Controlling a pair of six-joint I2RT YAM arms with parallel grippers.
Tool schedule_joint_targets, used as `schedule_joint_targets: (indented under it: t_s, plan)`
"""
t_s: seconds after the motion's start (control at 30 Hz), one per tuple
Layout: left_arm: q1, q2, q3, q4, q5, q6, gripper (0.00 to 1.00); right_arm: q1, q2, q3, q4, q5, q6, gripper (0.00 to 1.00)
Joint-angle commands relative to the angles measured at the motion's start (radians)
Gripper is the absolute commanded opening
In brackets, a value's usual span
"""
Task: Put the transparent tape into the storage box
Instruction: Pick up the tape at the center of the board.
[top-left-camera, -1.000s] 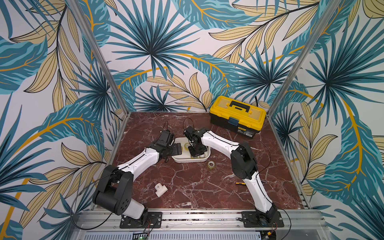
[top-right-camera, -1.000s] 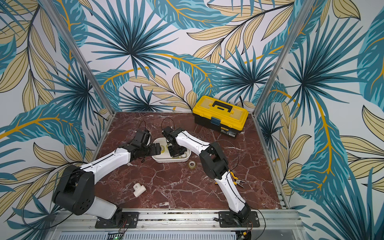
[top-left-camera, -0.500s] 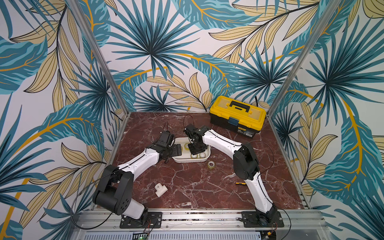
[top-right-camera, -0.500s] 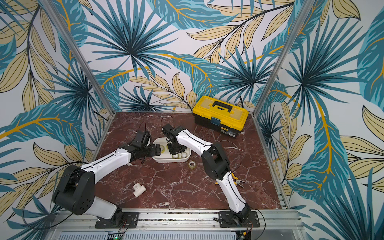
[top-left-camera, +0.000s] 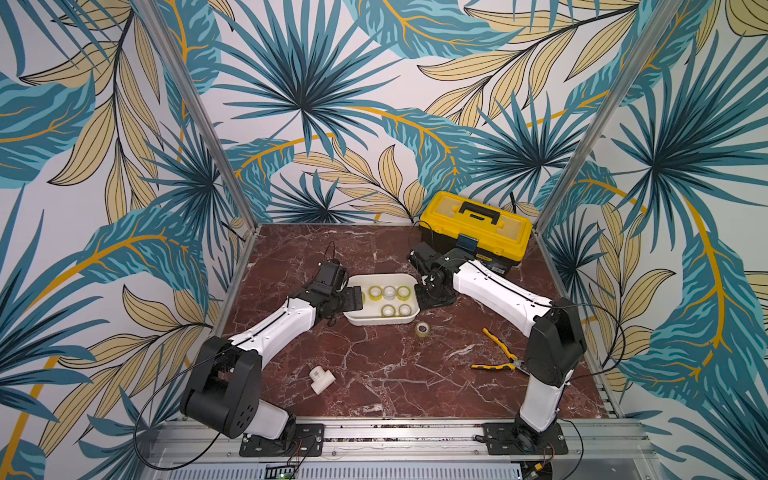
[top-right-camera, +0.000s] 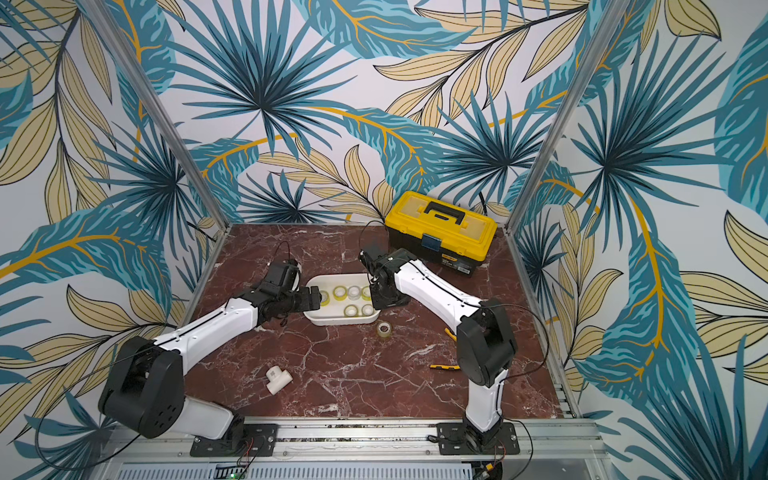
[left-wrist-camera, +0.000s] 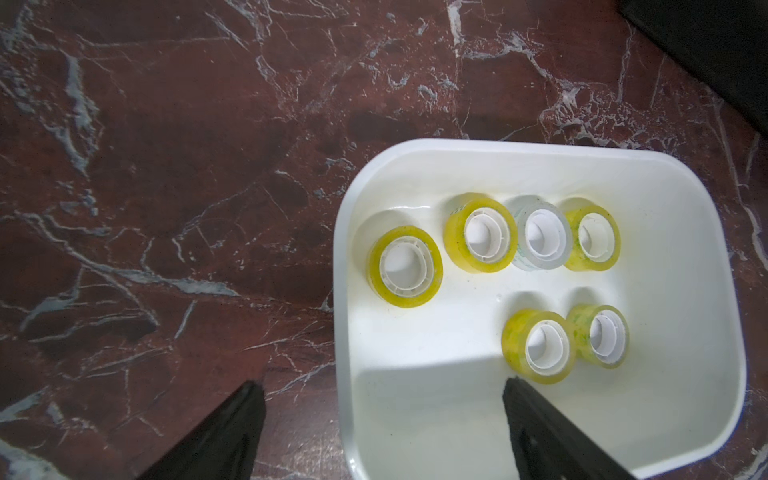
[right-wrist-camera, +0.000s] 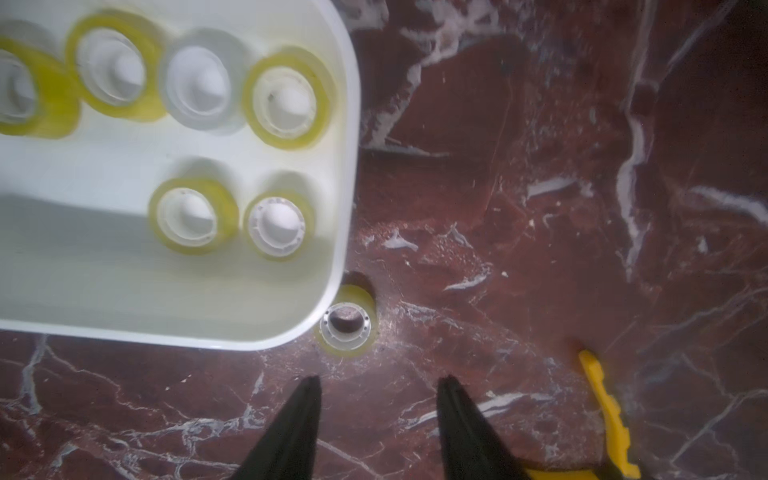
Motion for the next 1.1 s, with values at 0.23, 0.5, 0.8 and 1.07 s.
schedule_joint_targets:
  t_s: [0.23, 0.5, 0.8, 1.07]
  plan:
    - [0.008, -0.031, -0.002, -0.022, 0.011, 0.029, 0.95, -0.042, 0.024, -0.236, 0.232, -0.113, 0.14, 0.57]
    - [0.007, -0.035, 0.0, -0.032, 0.009, 0.031, 0.95, -0.043, 0.07, -0.285, 0.304, -0.143, 0.163, 0.55]
    - [0.007, -0.026, 0.01, -0.036, 0.008, 0.034, 0.95, -0.044, 0.066, -0.344, 0.326, -0.128, 0.18, 0.29]
    - [0.008, -0.029, 0.004, -0.032, 0.009, 0.034, 0.95, -0.042, 0.053, -0.382, 0.334, -0.14, 0.19, 0.24]
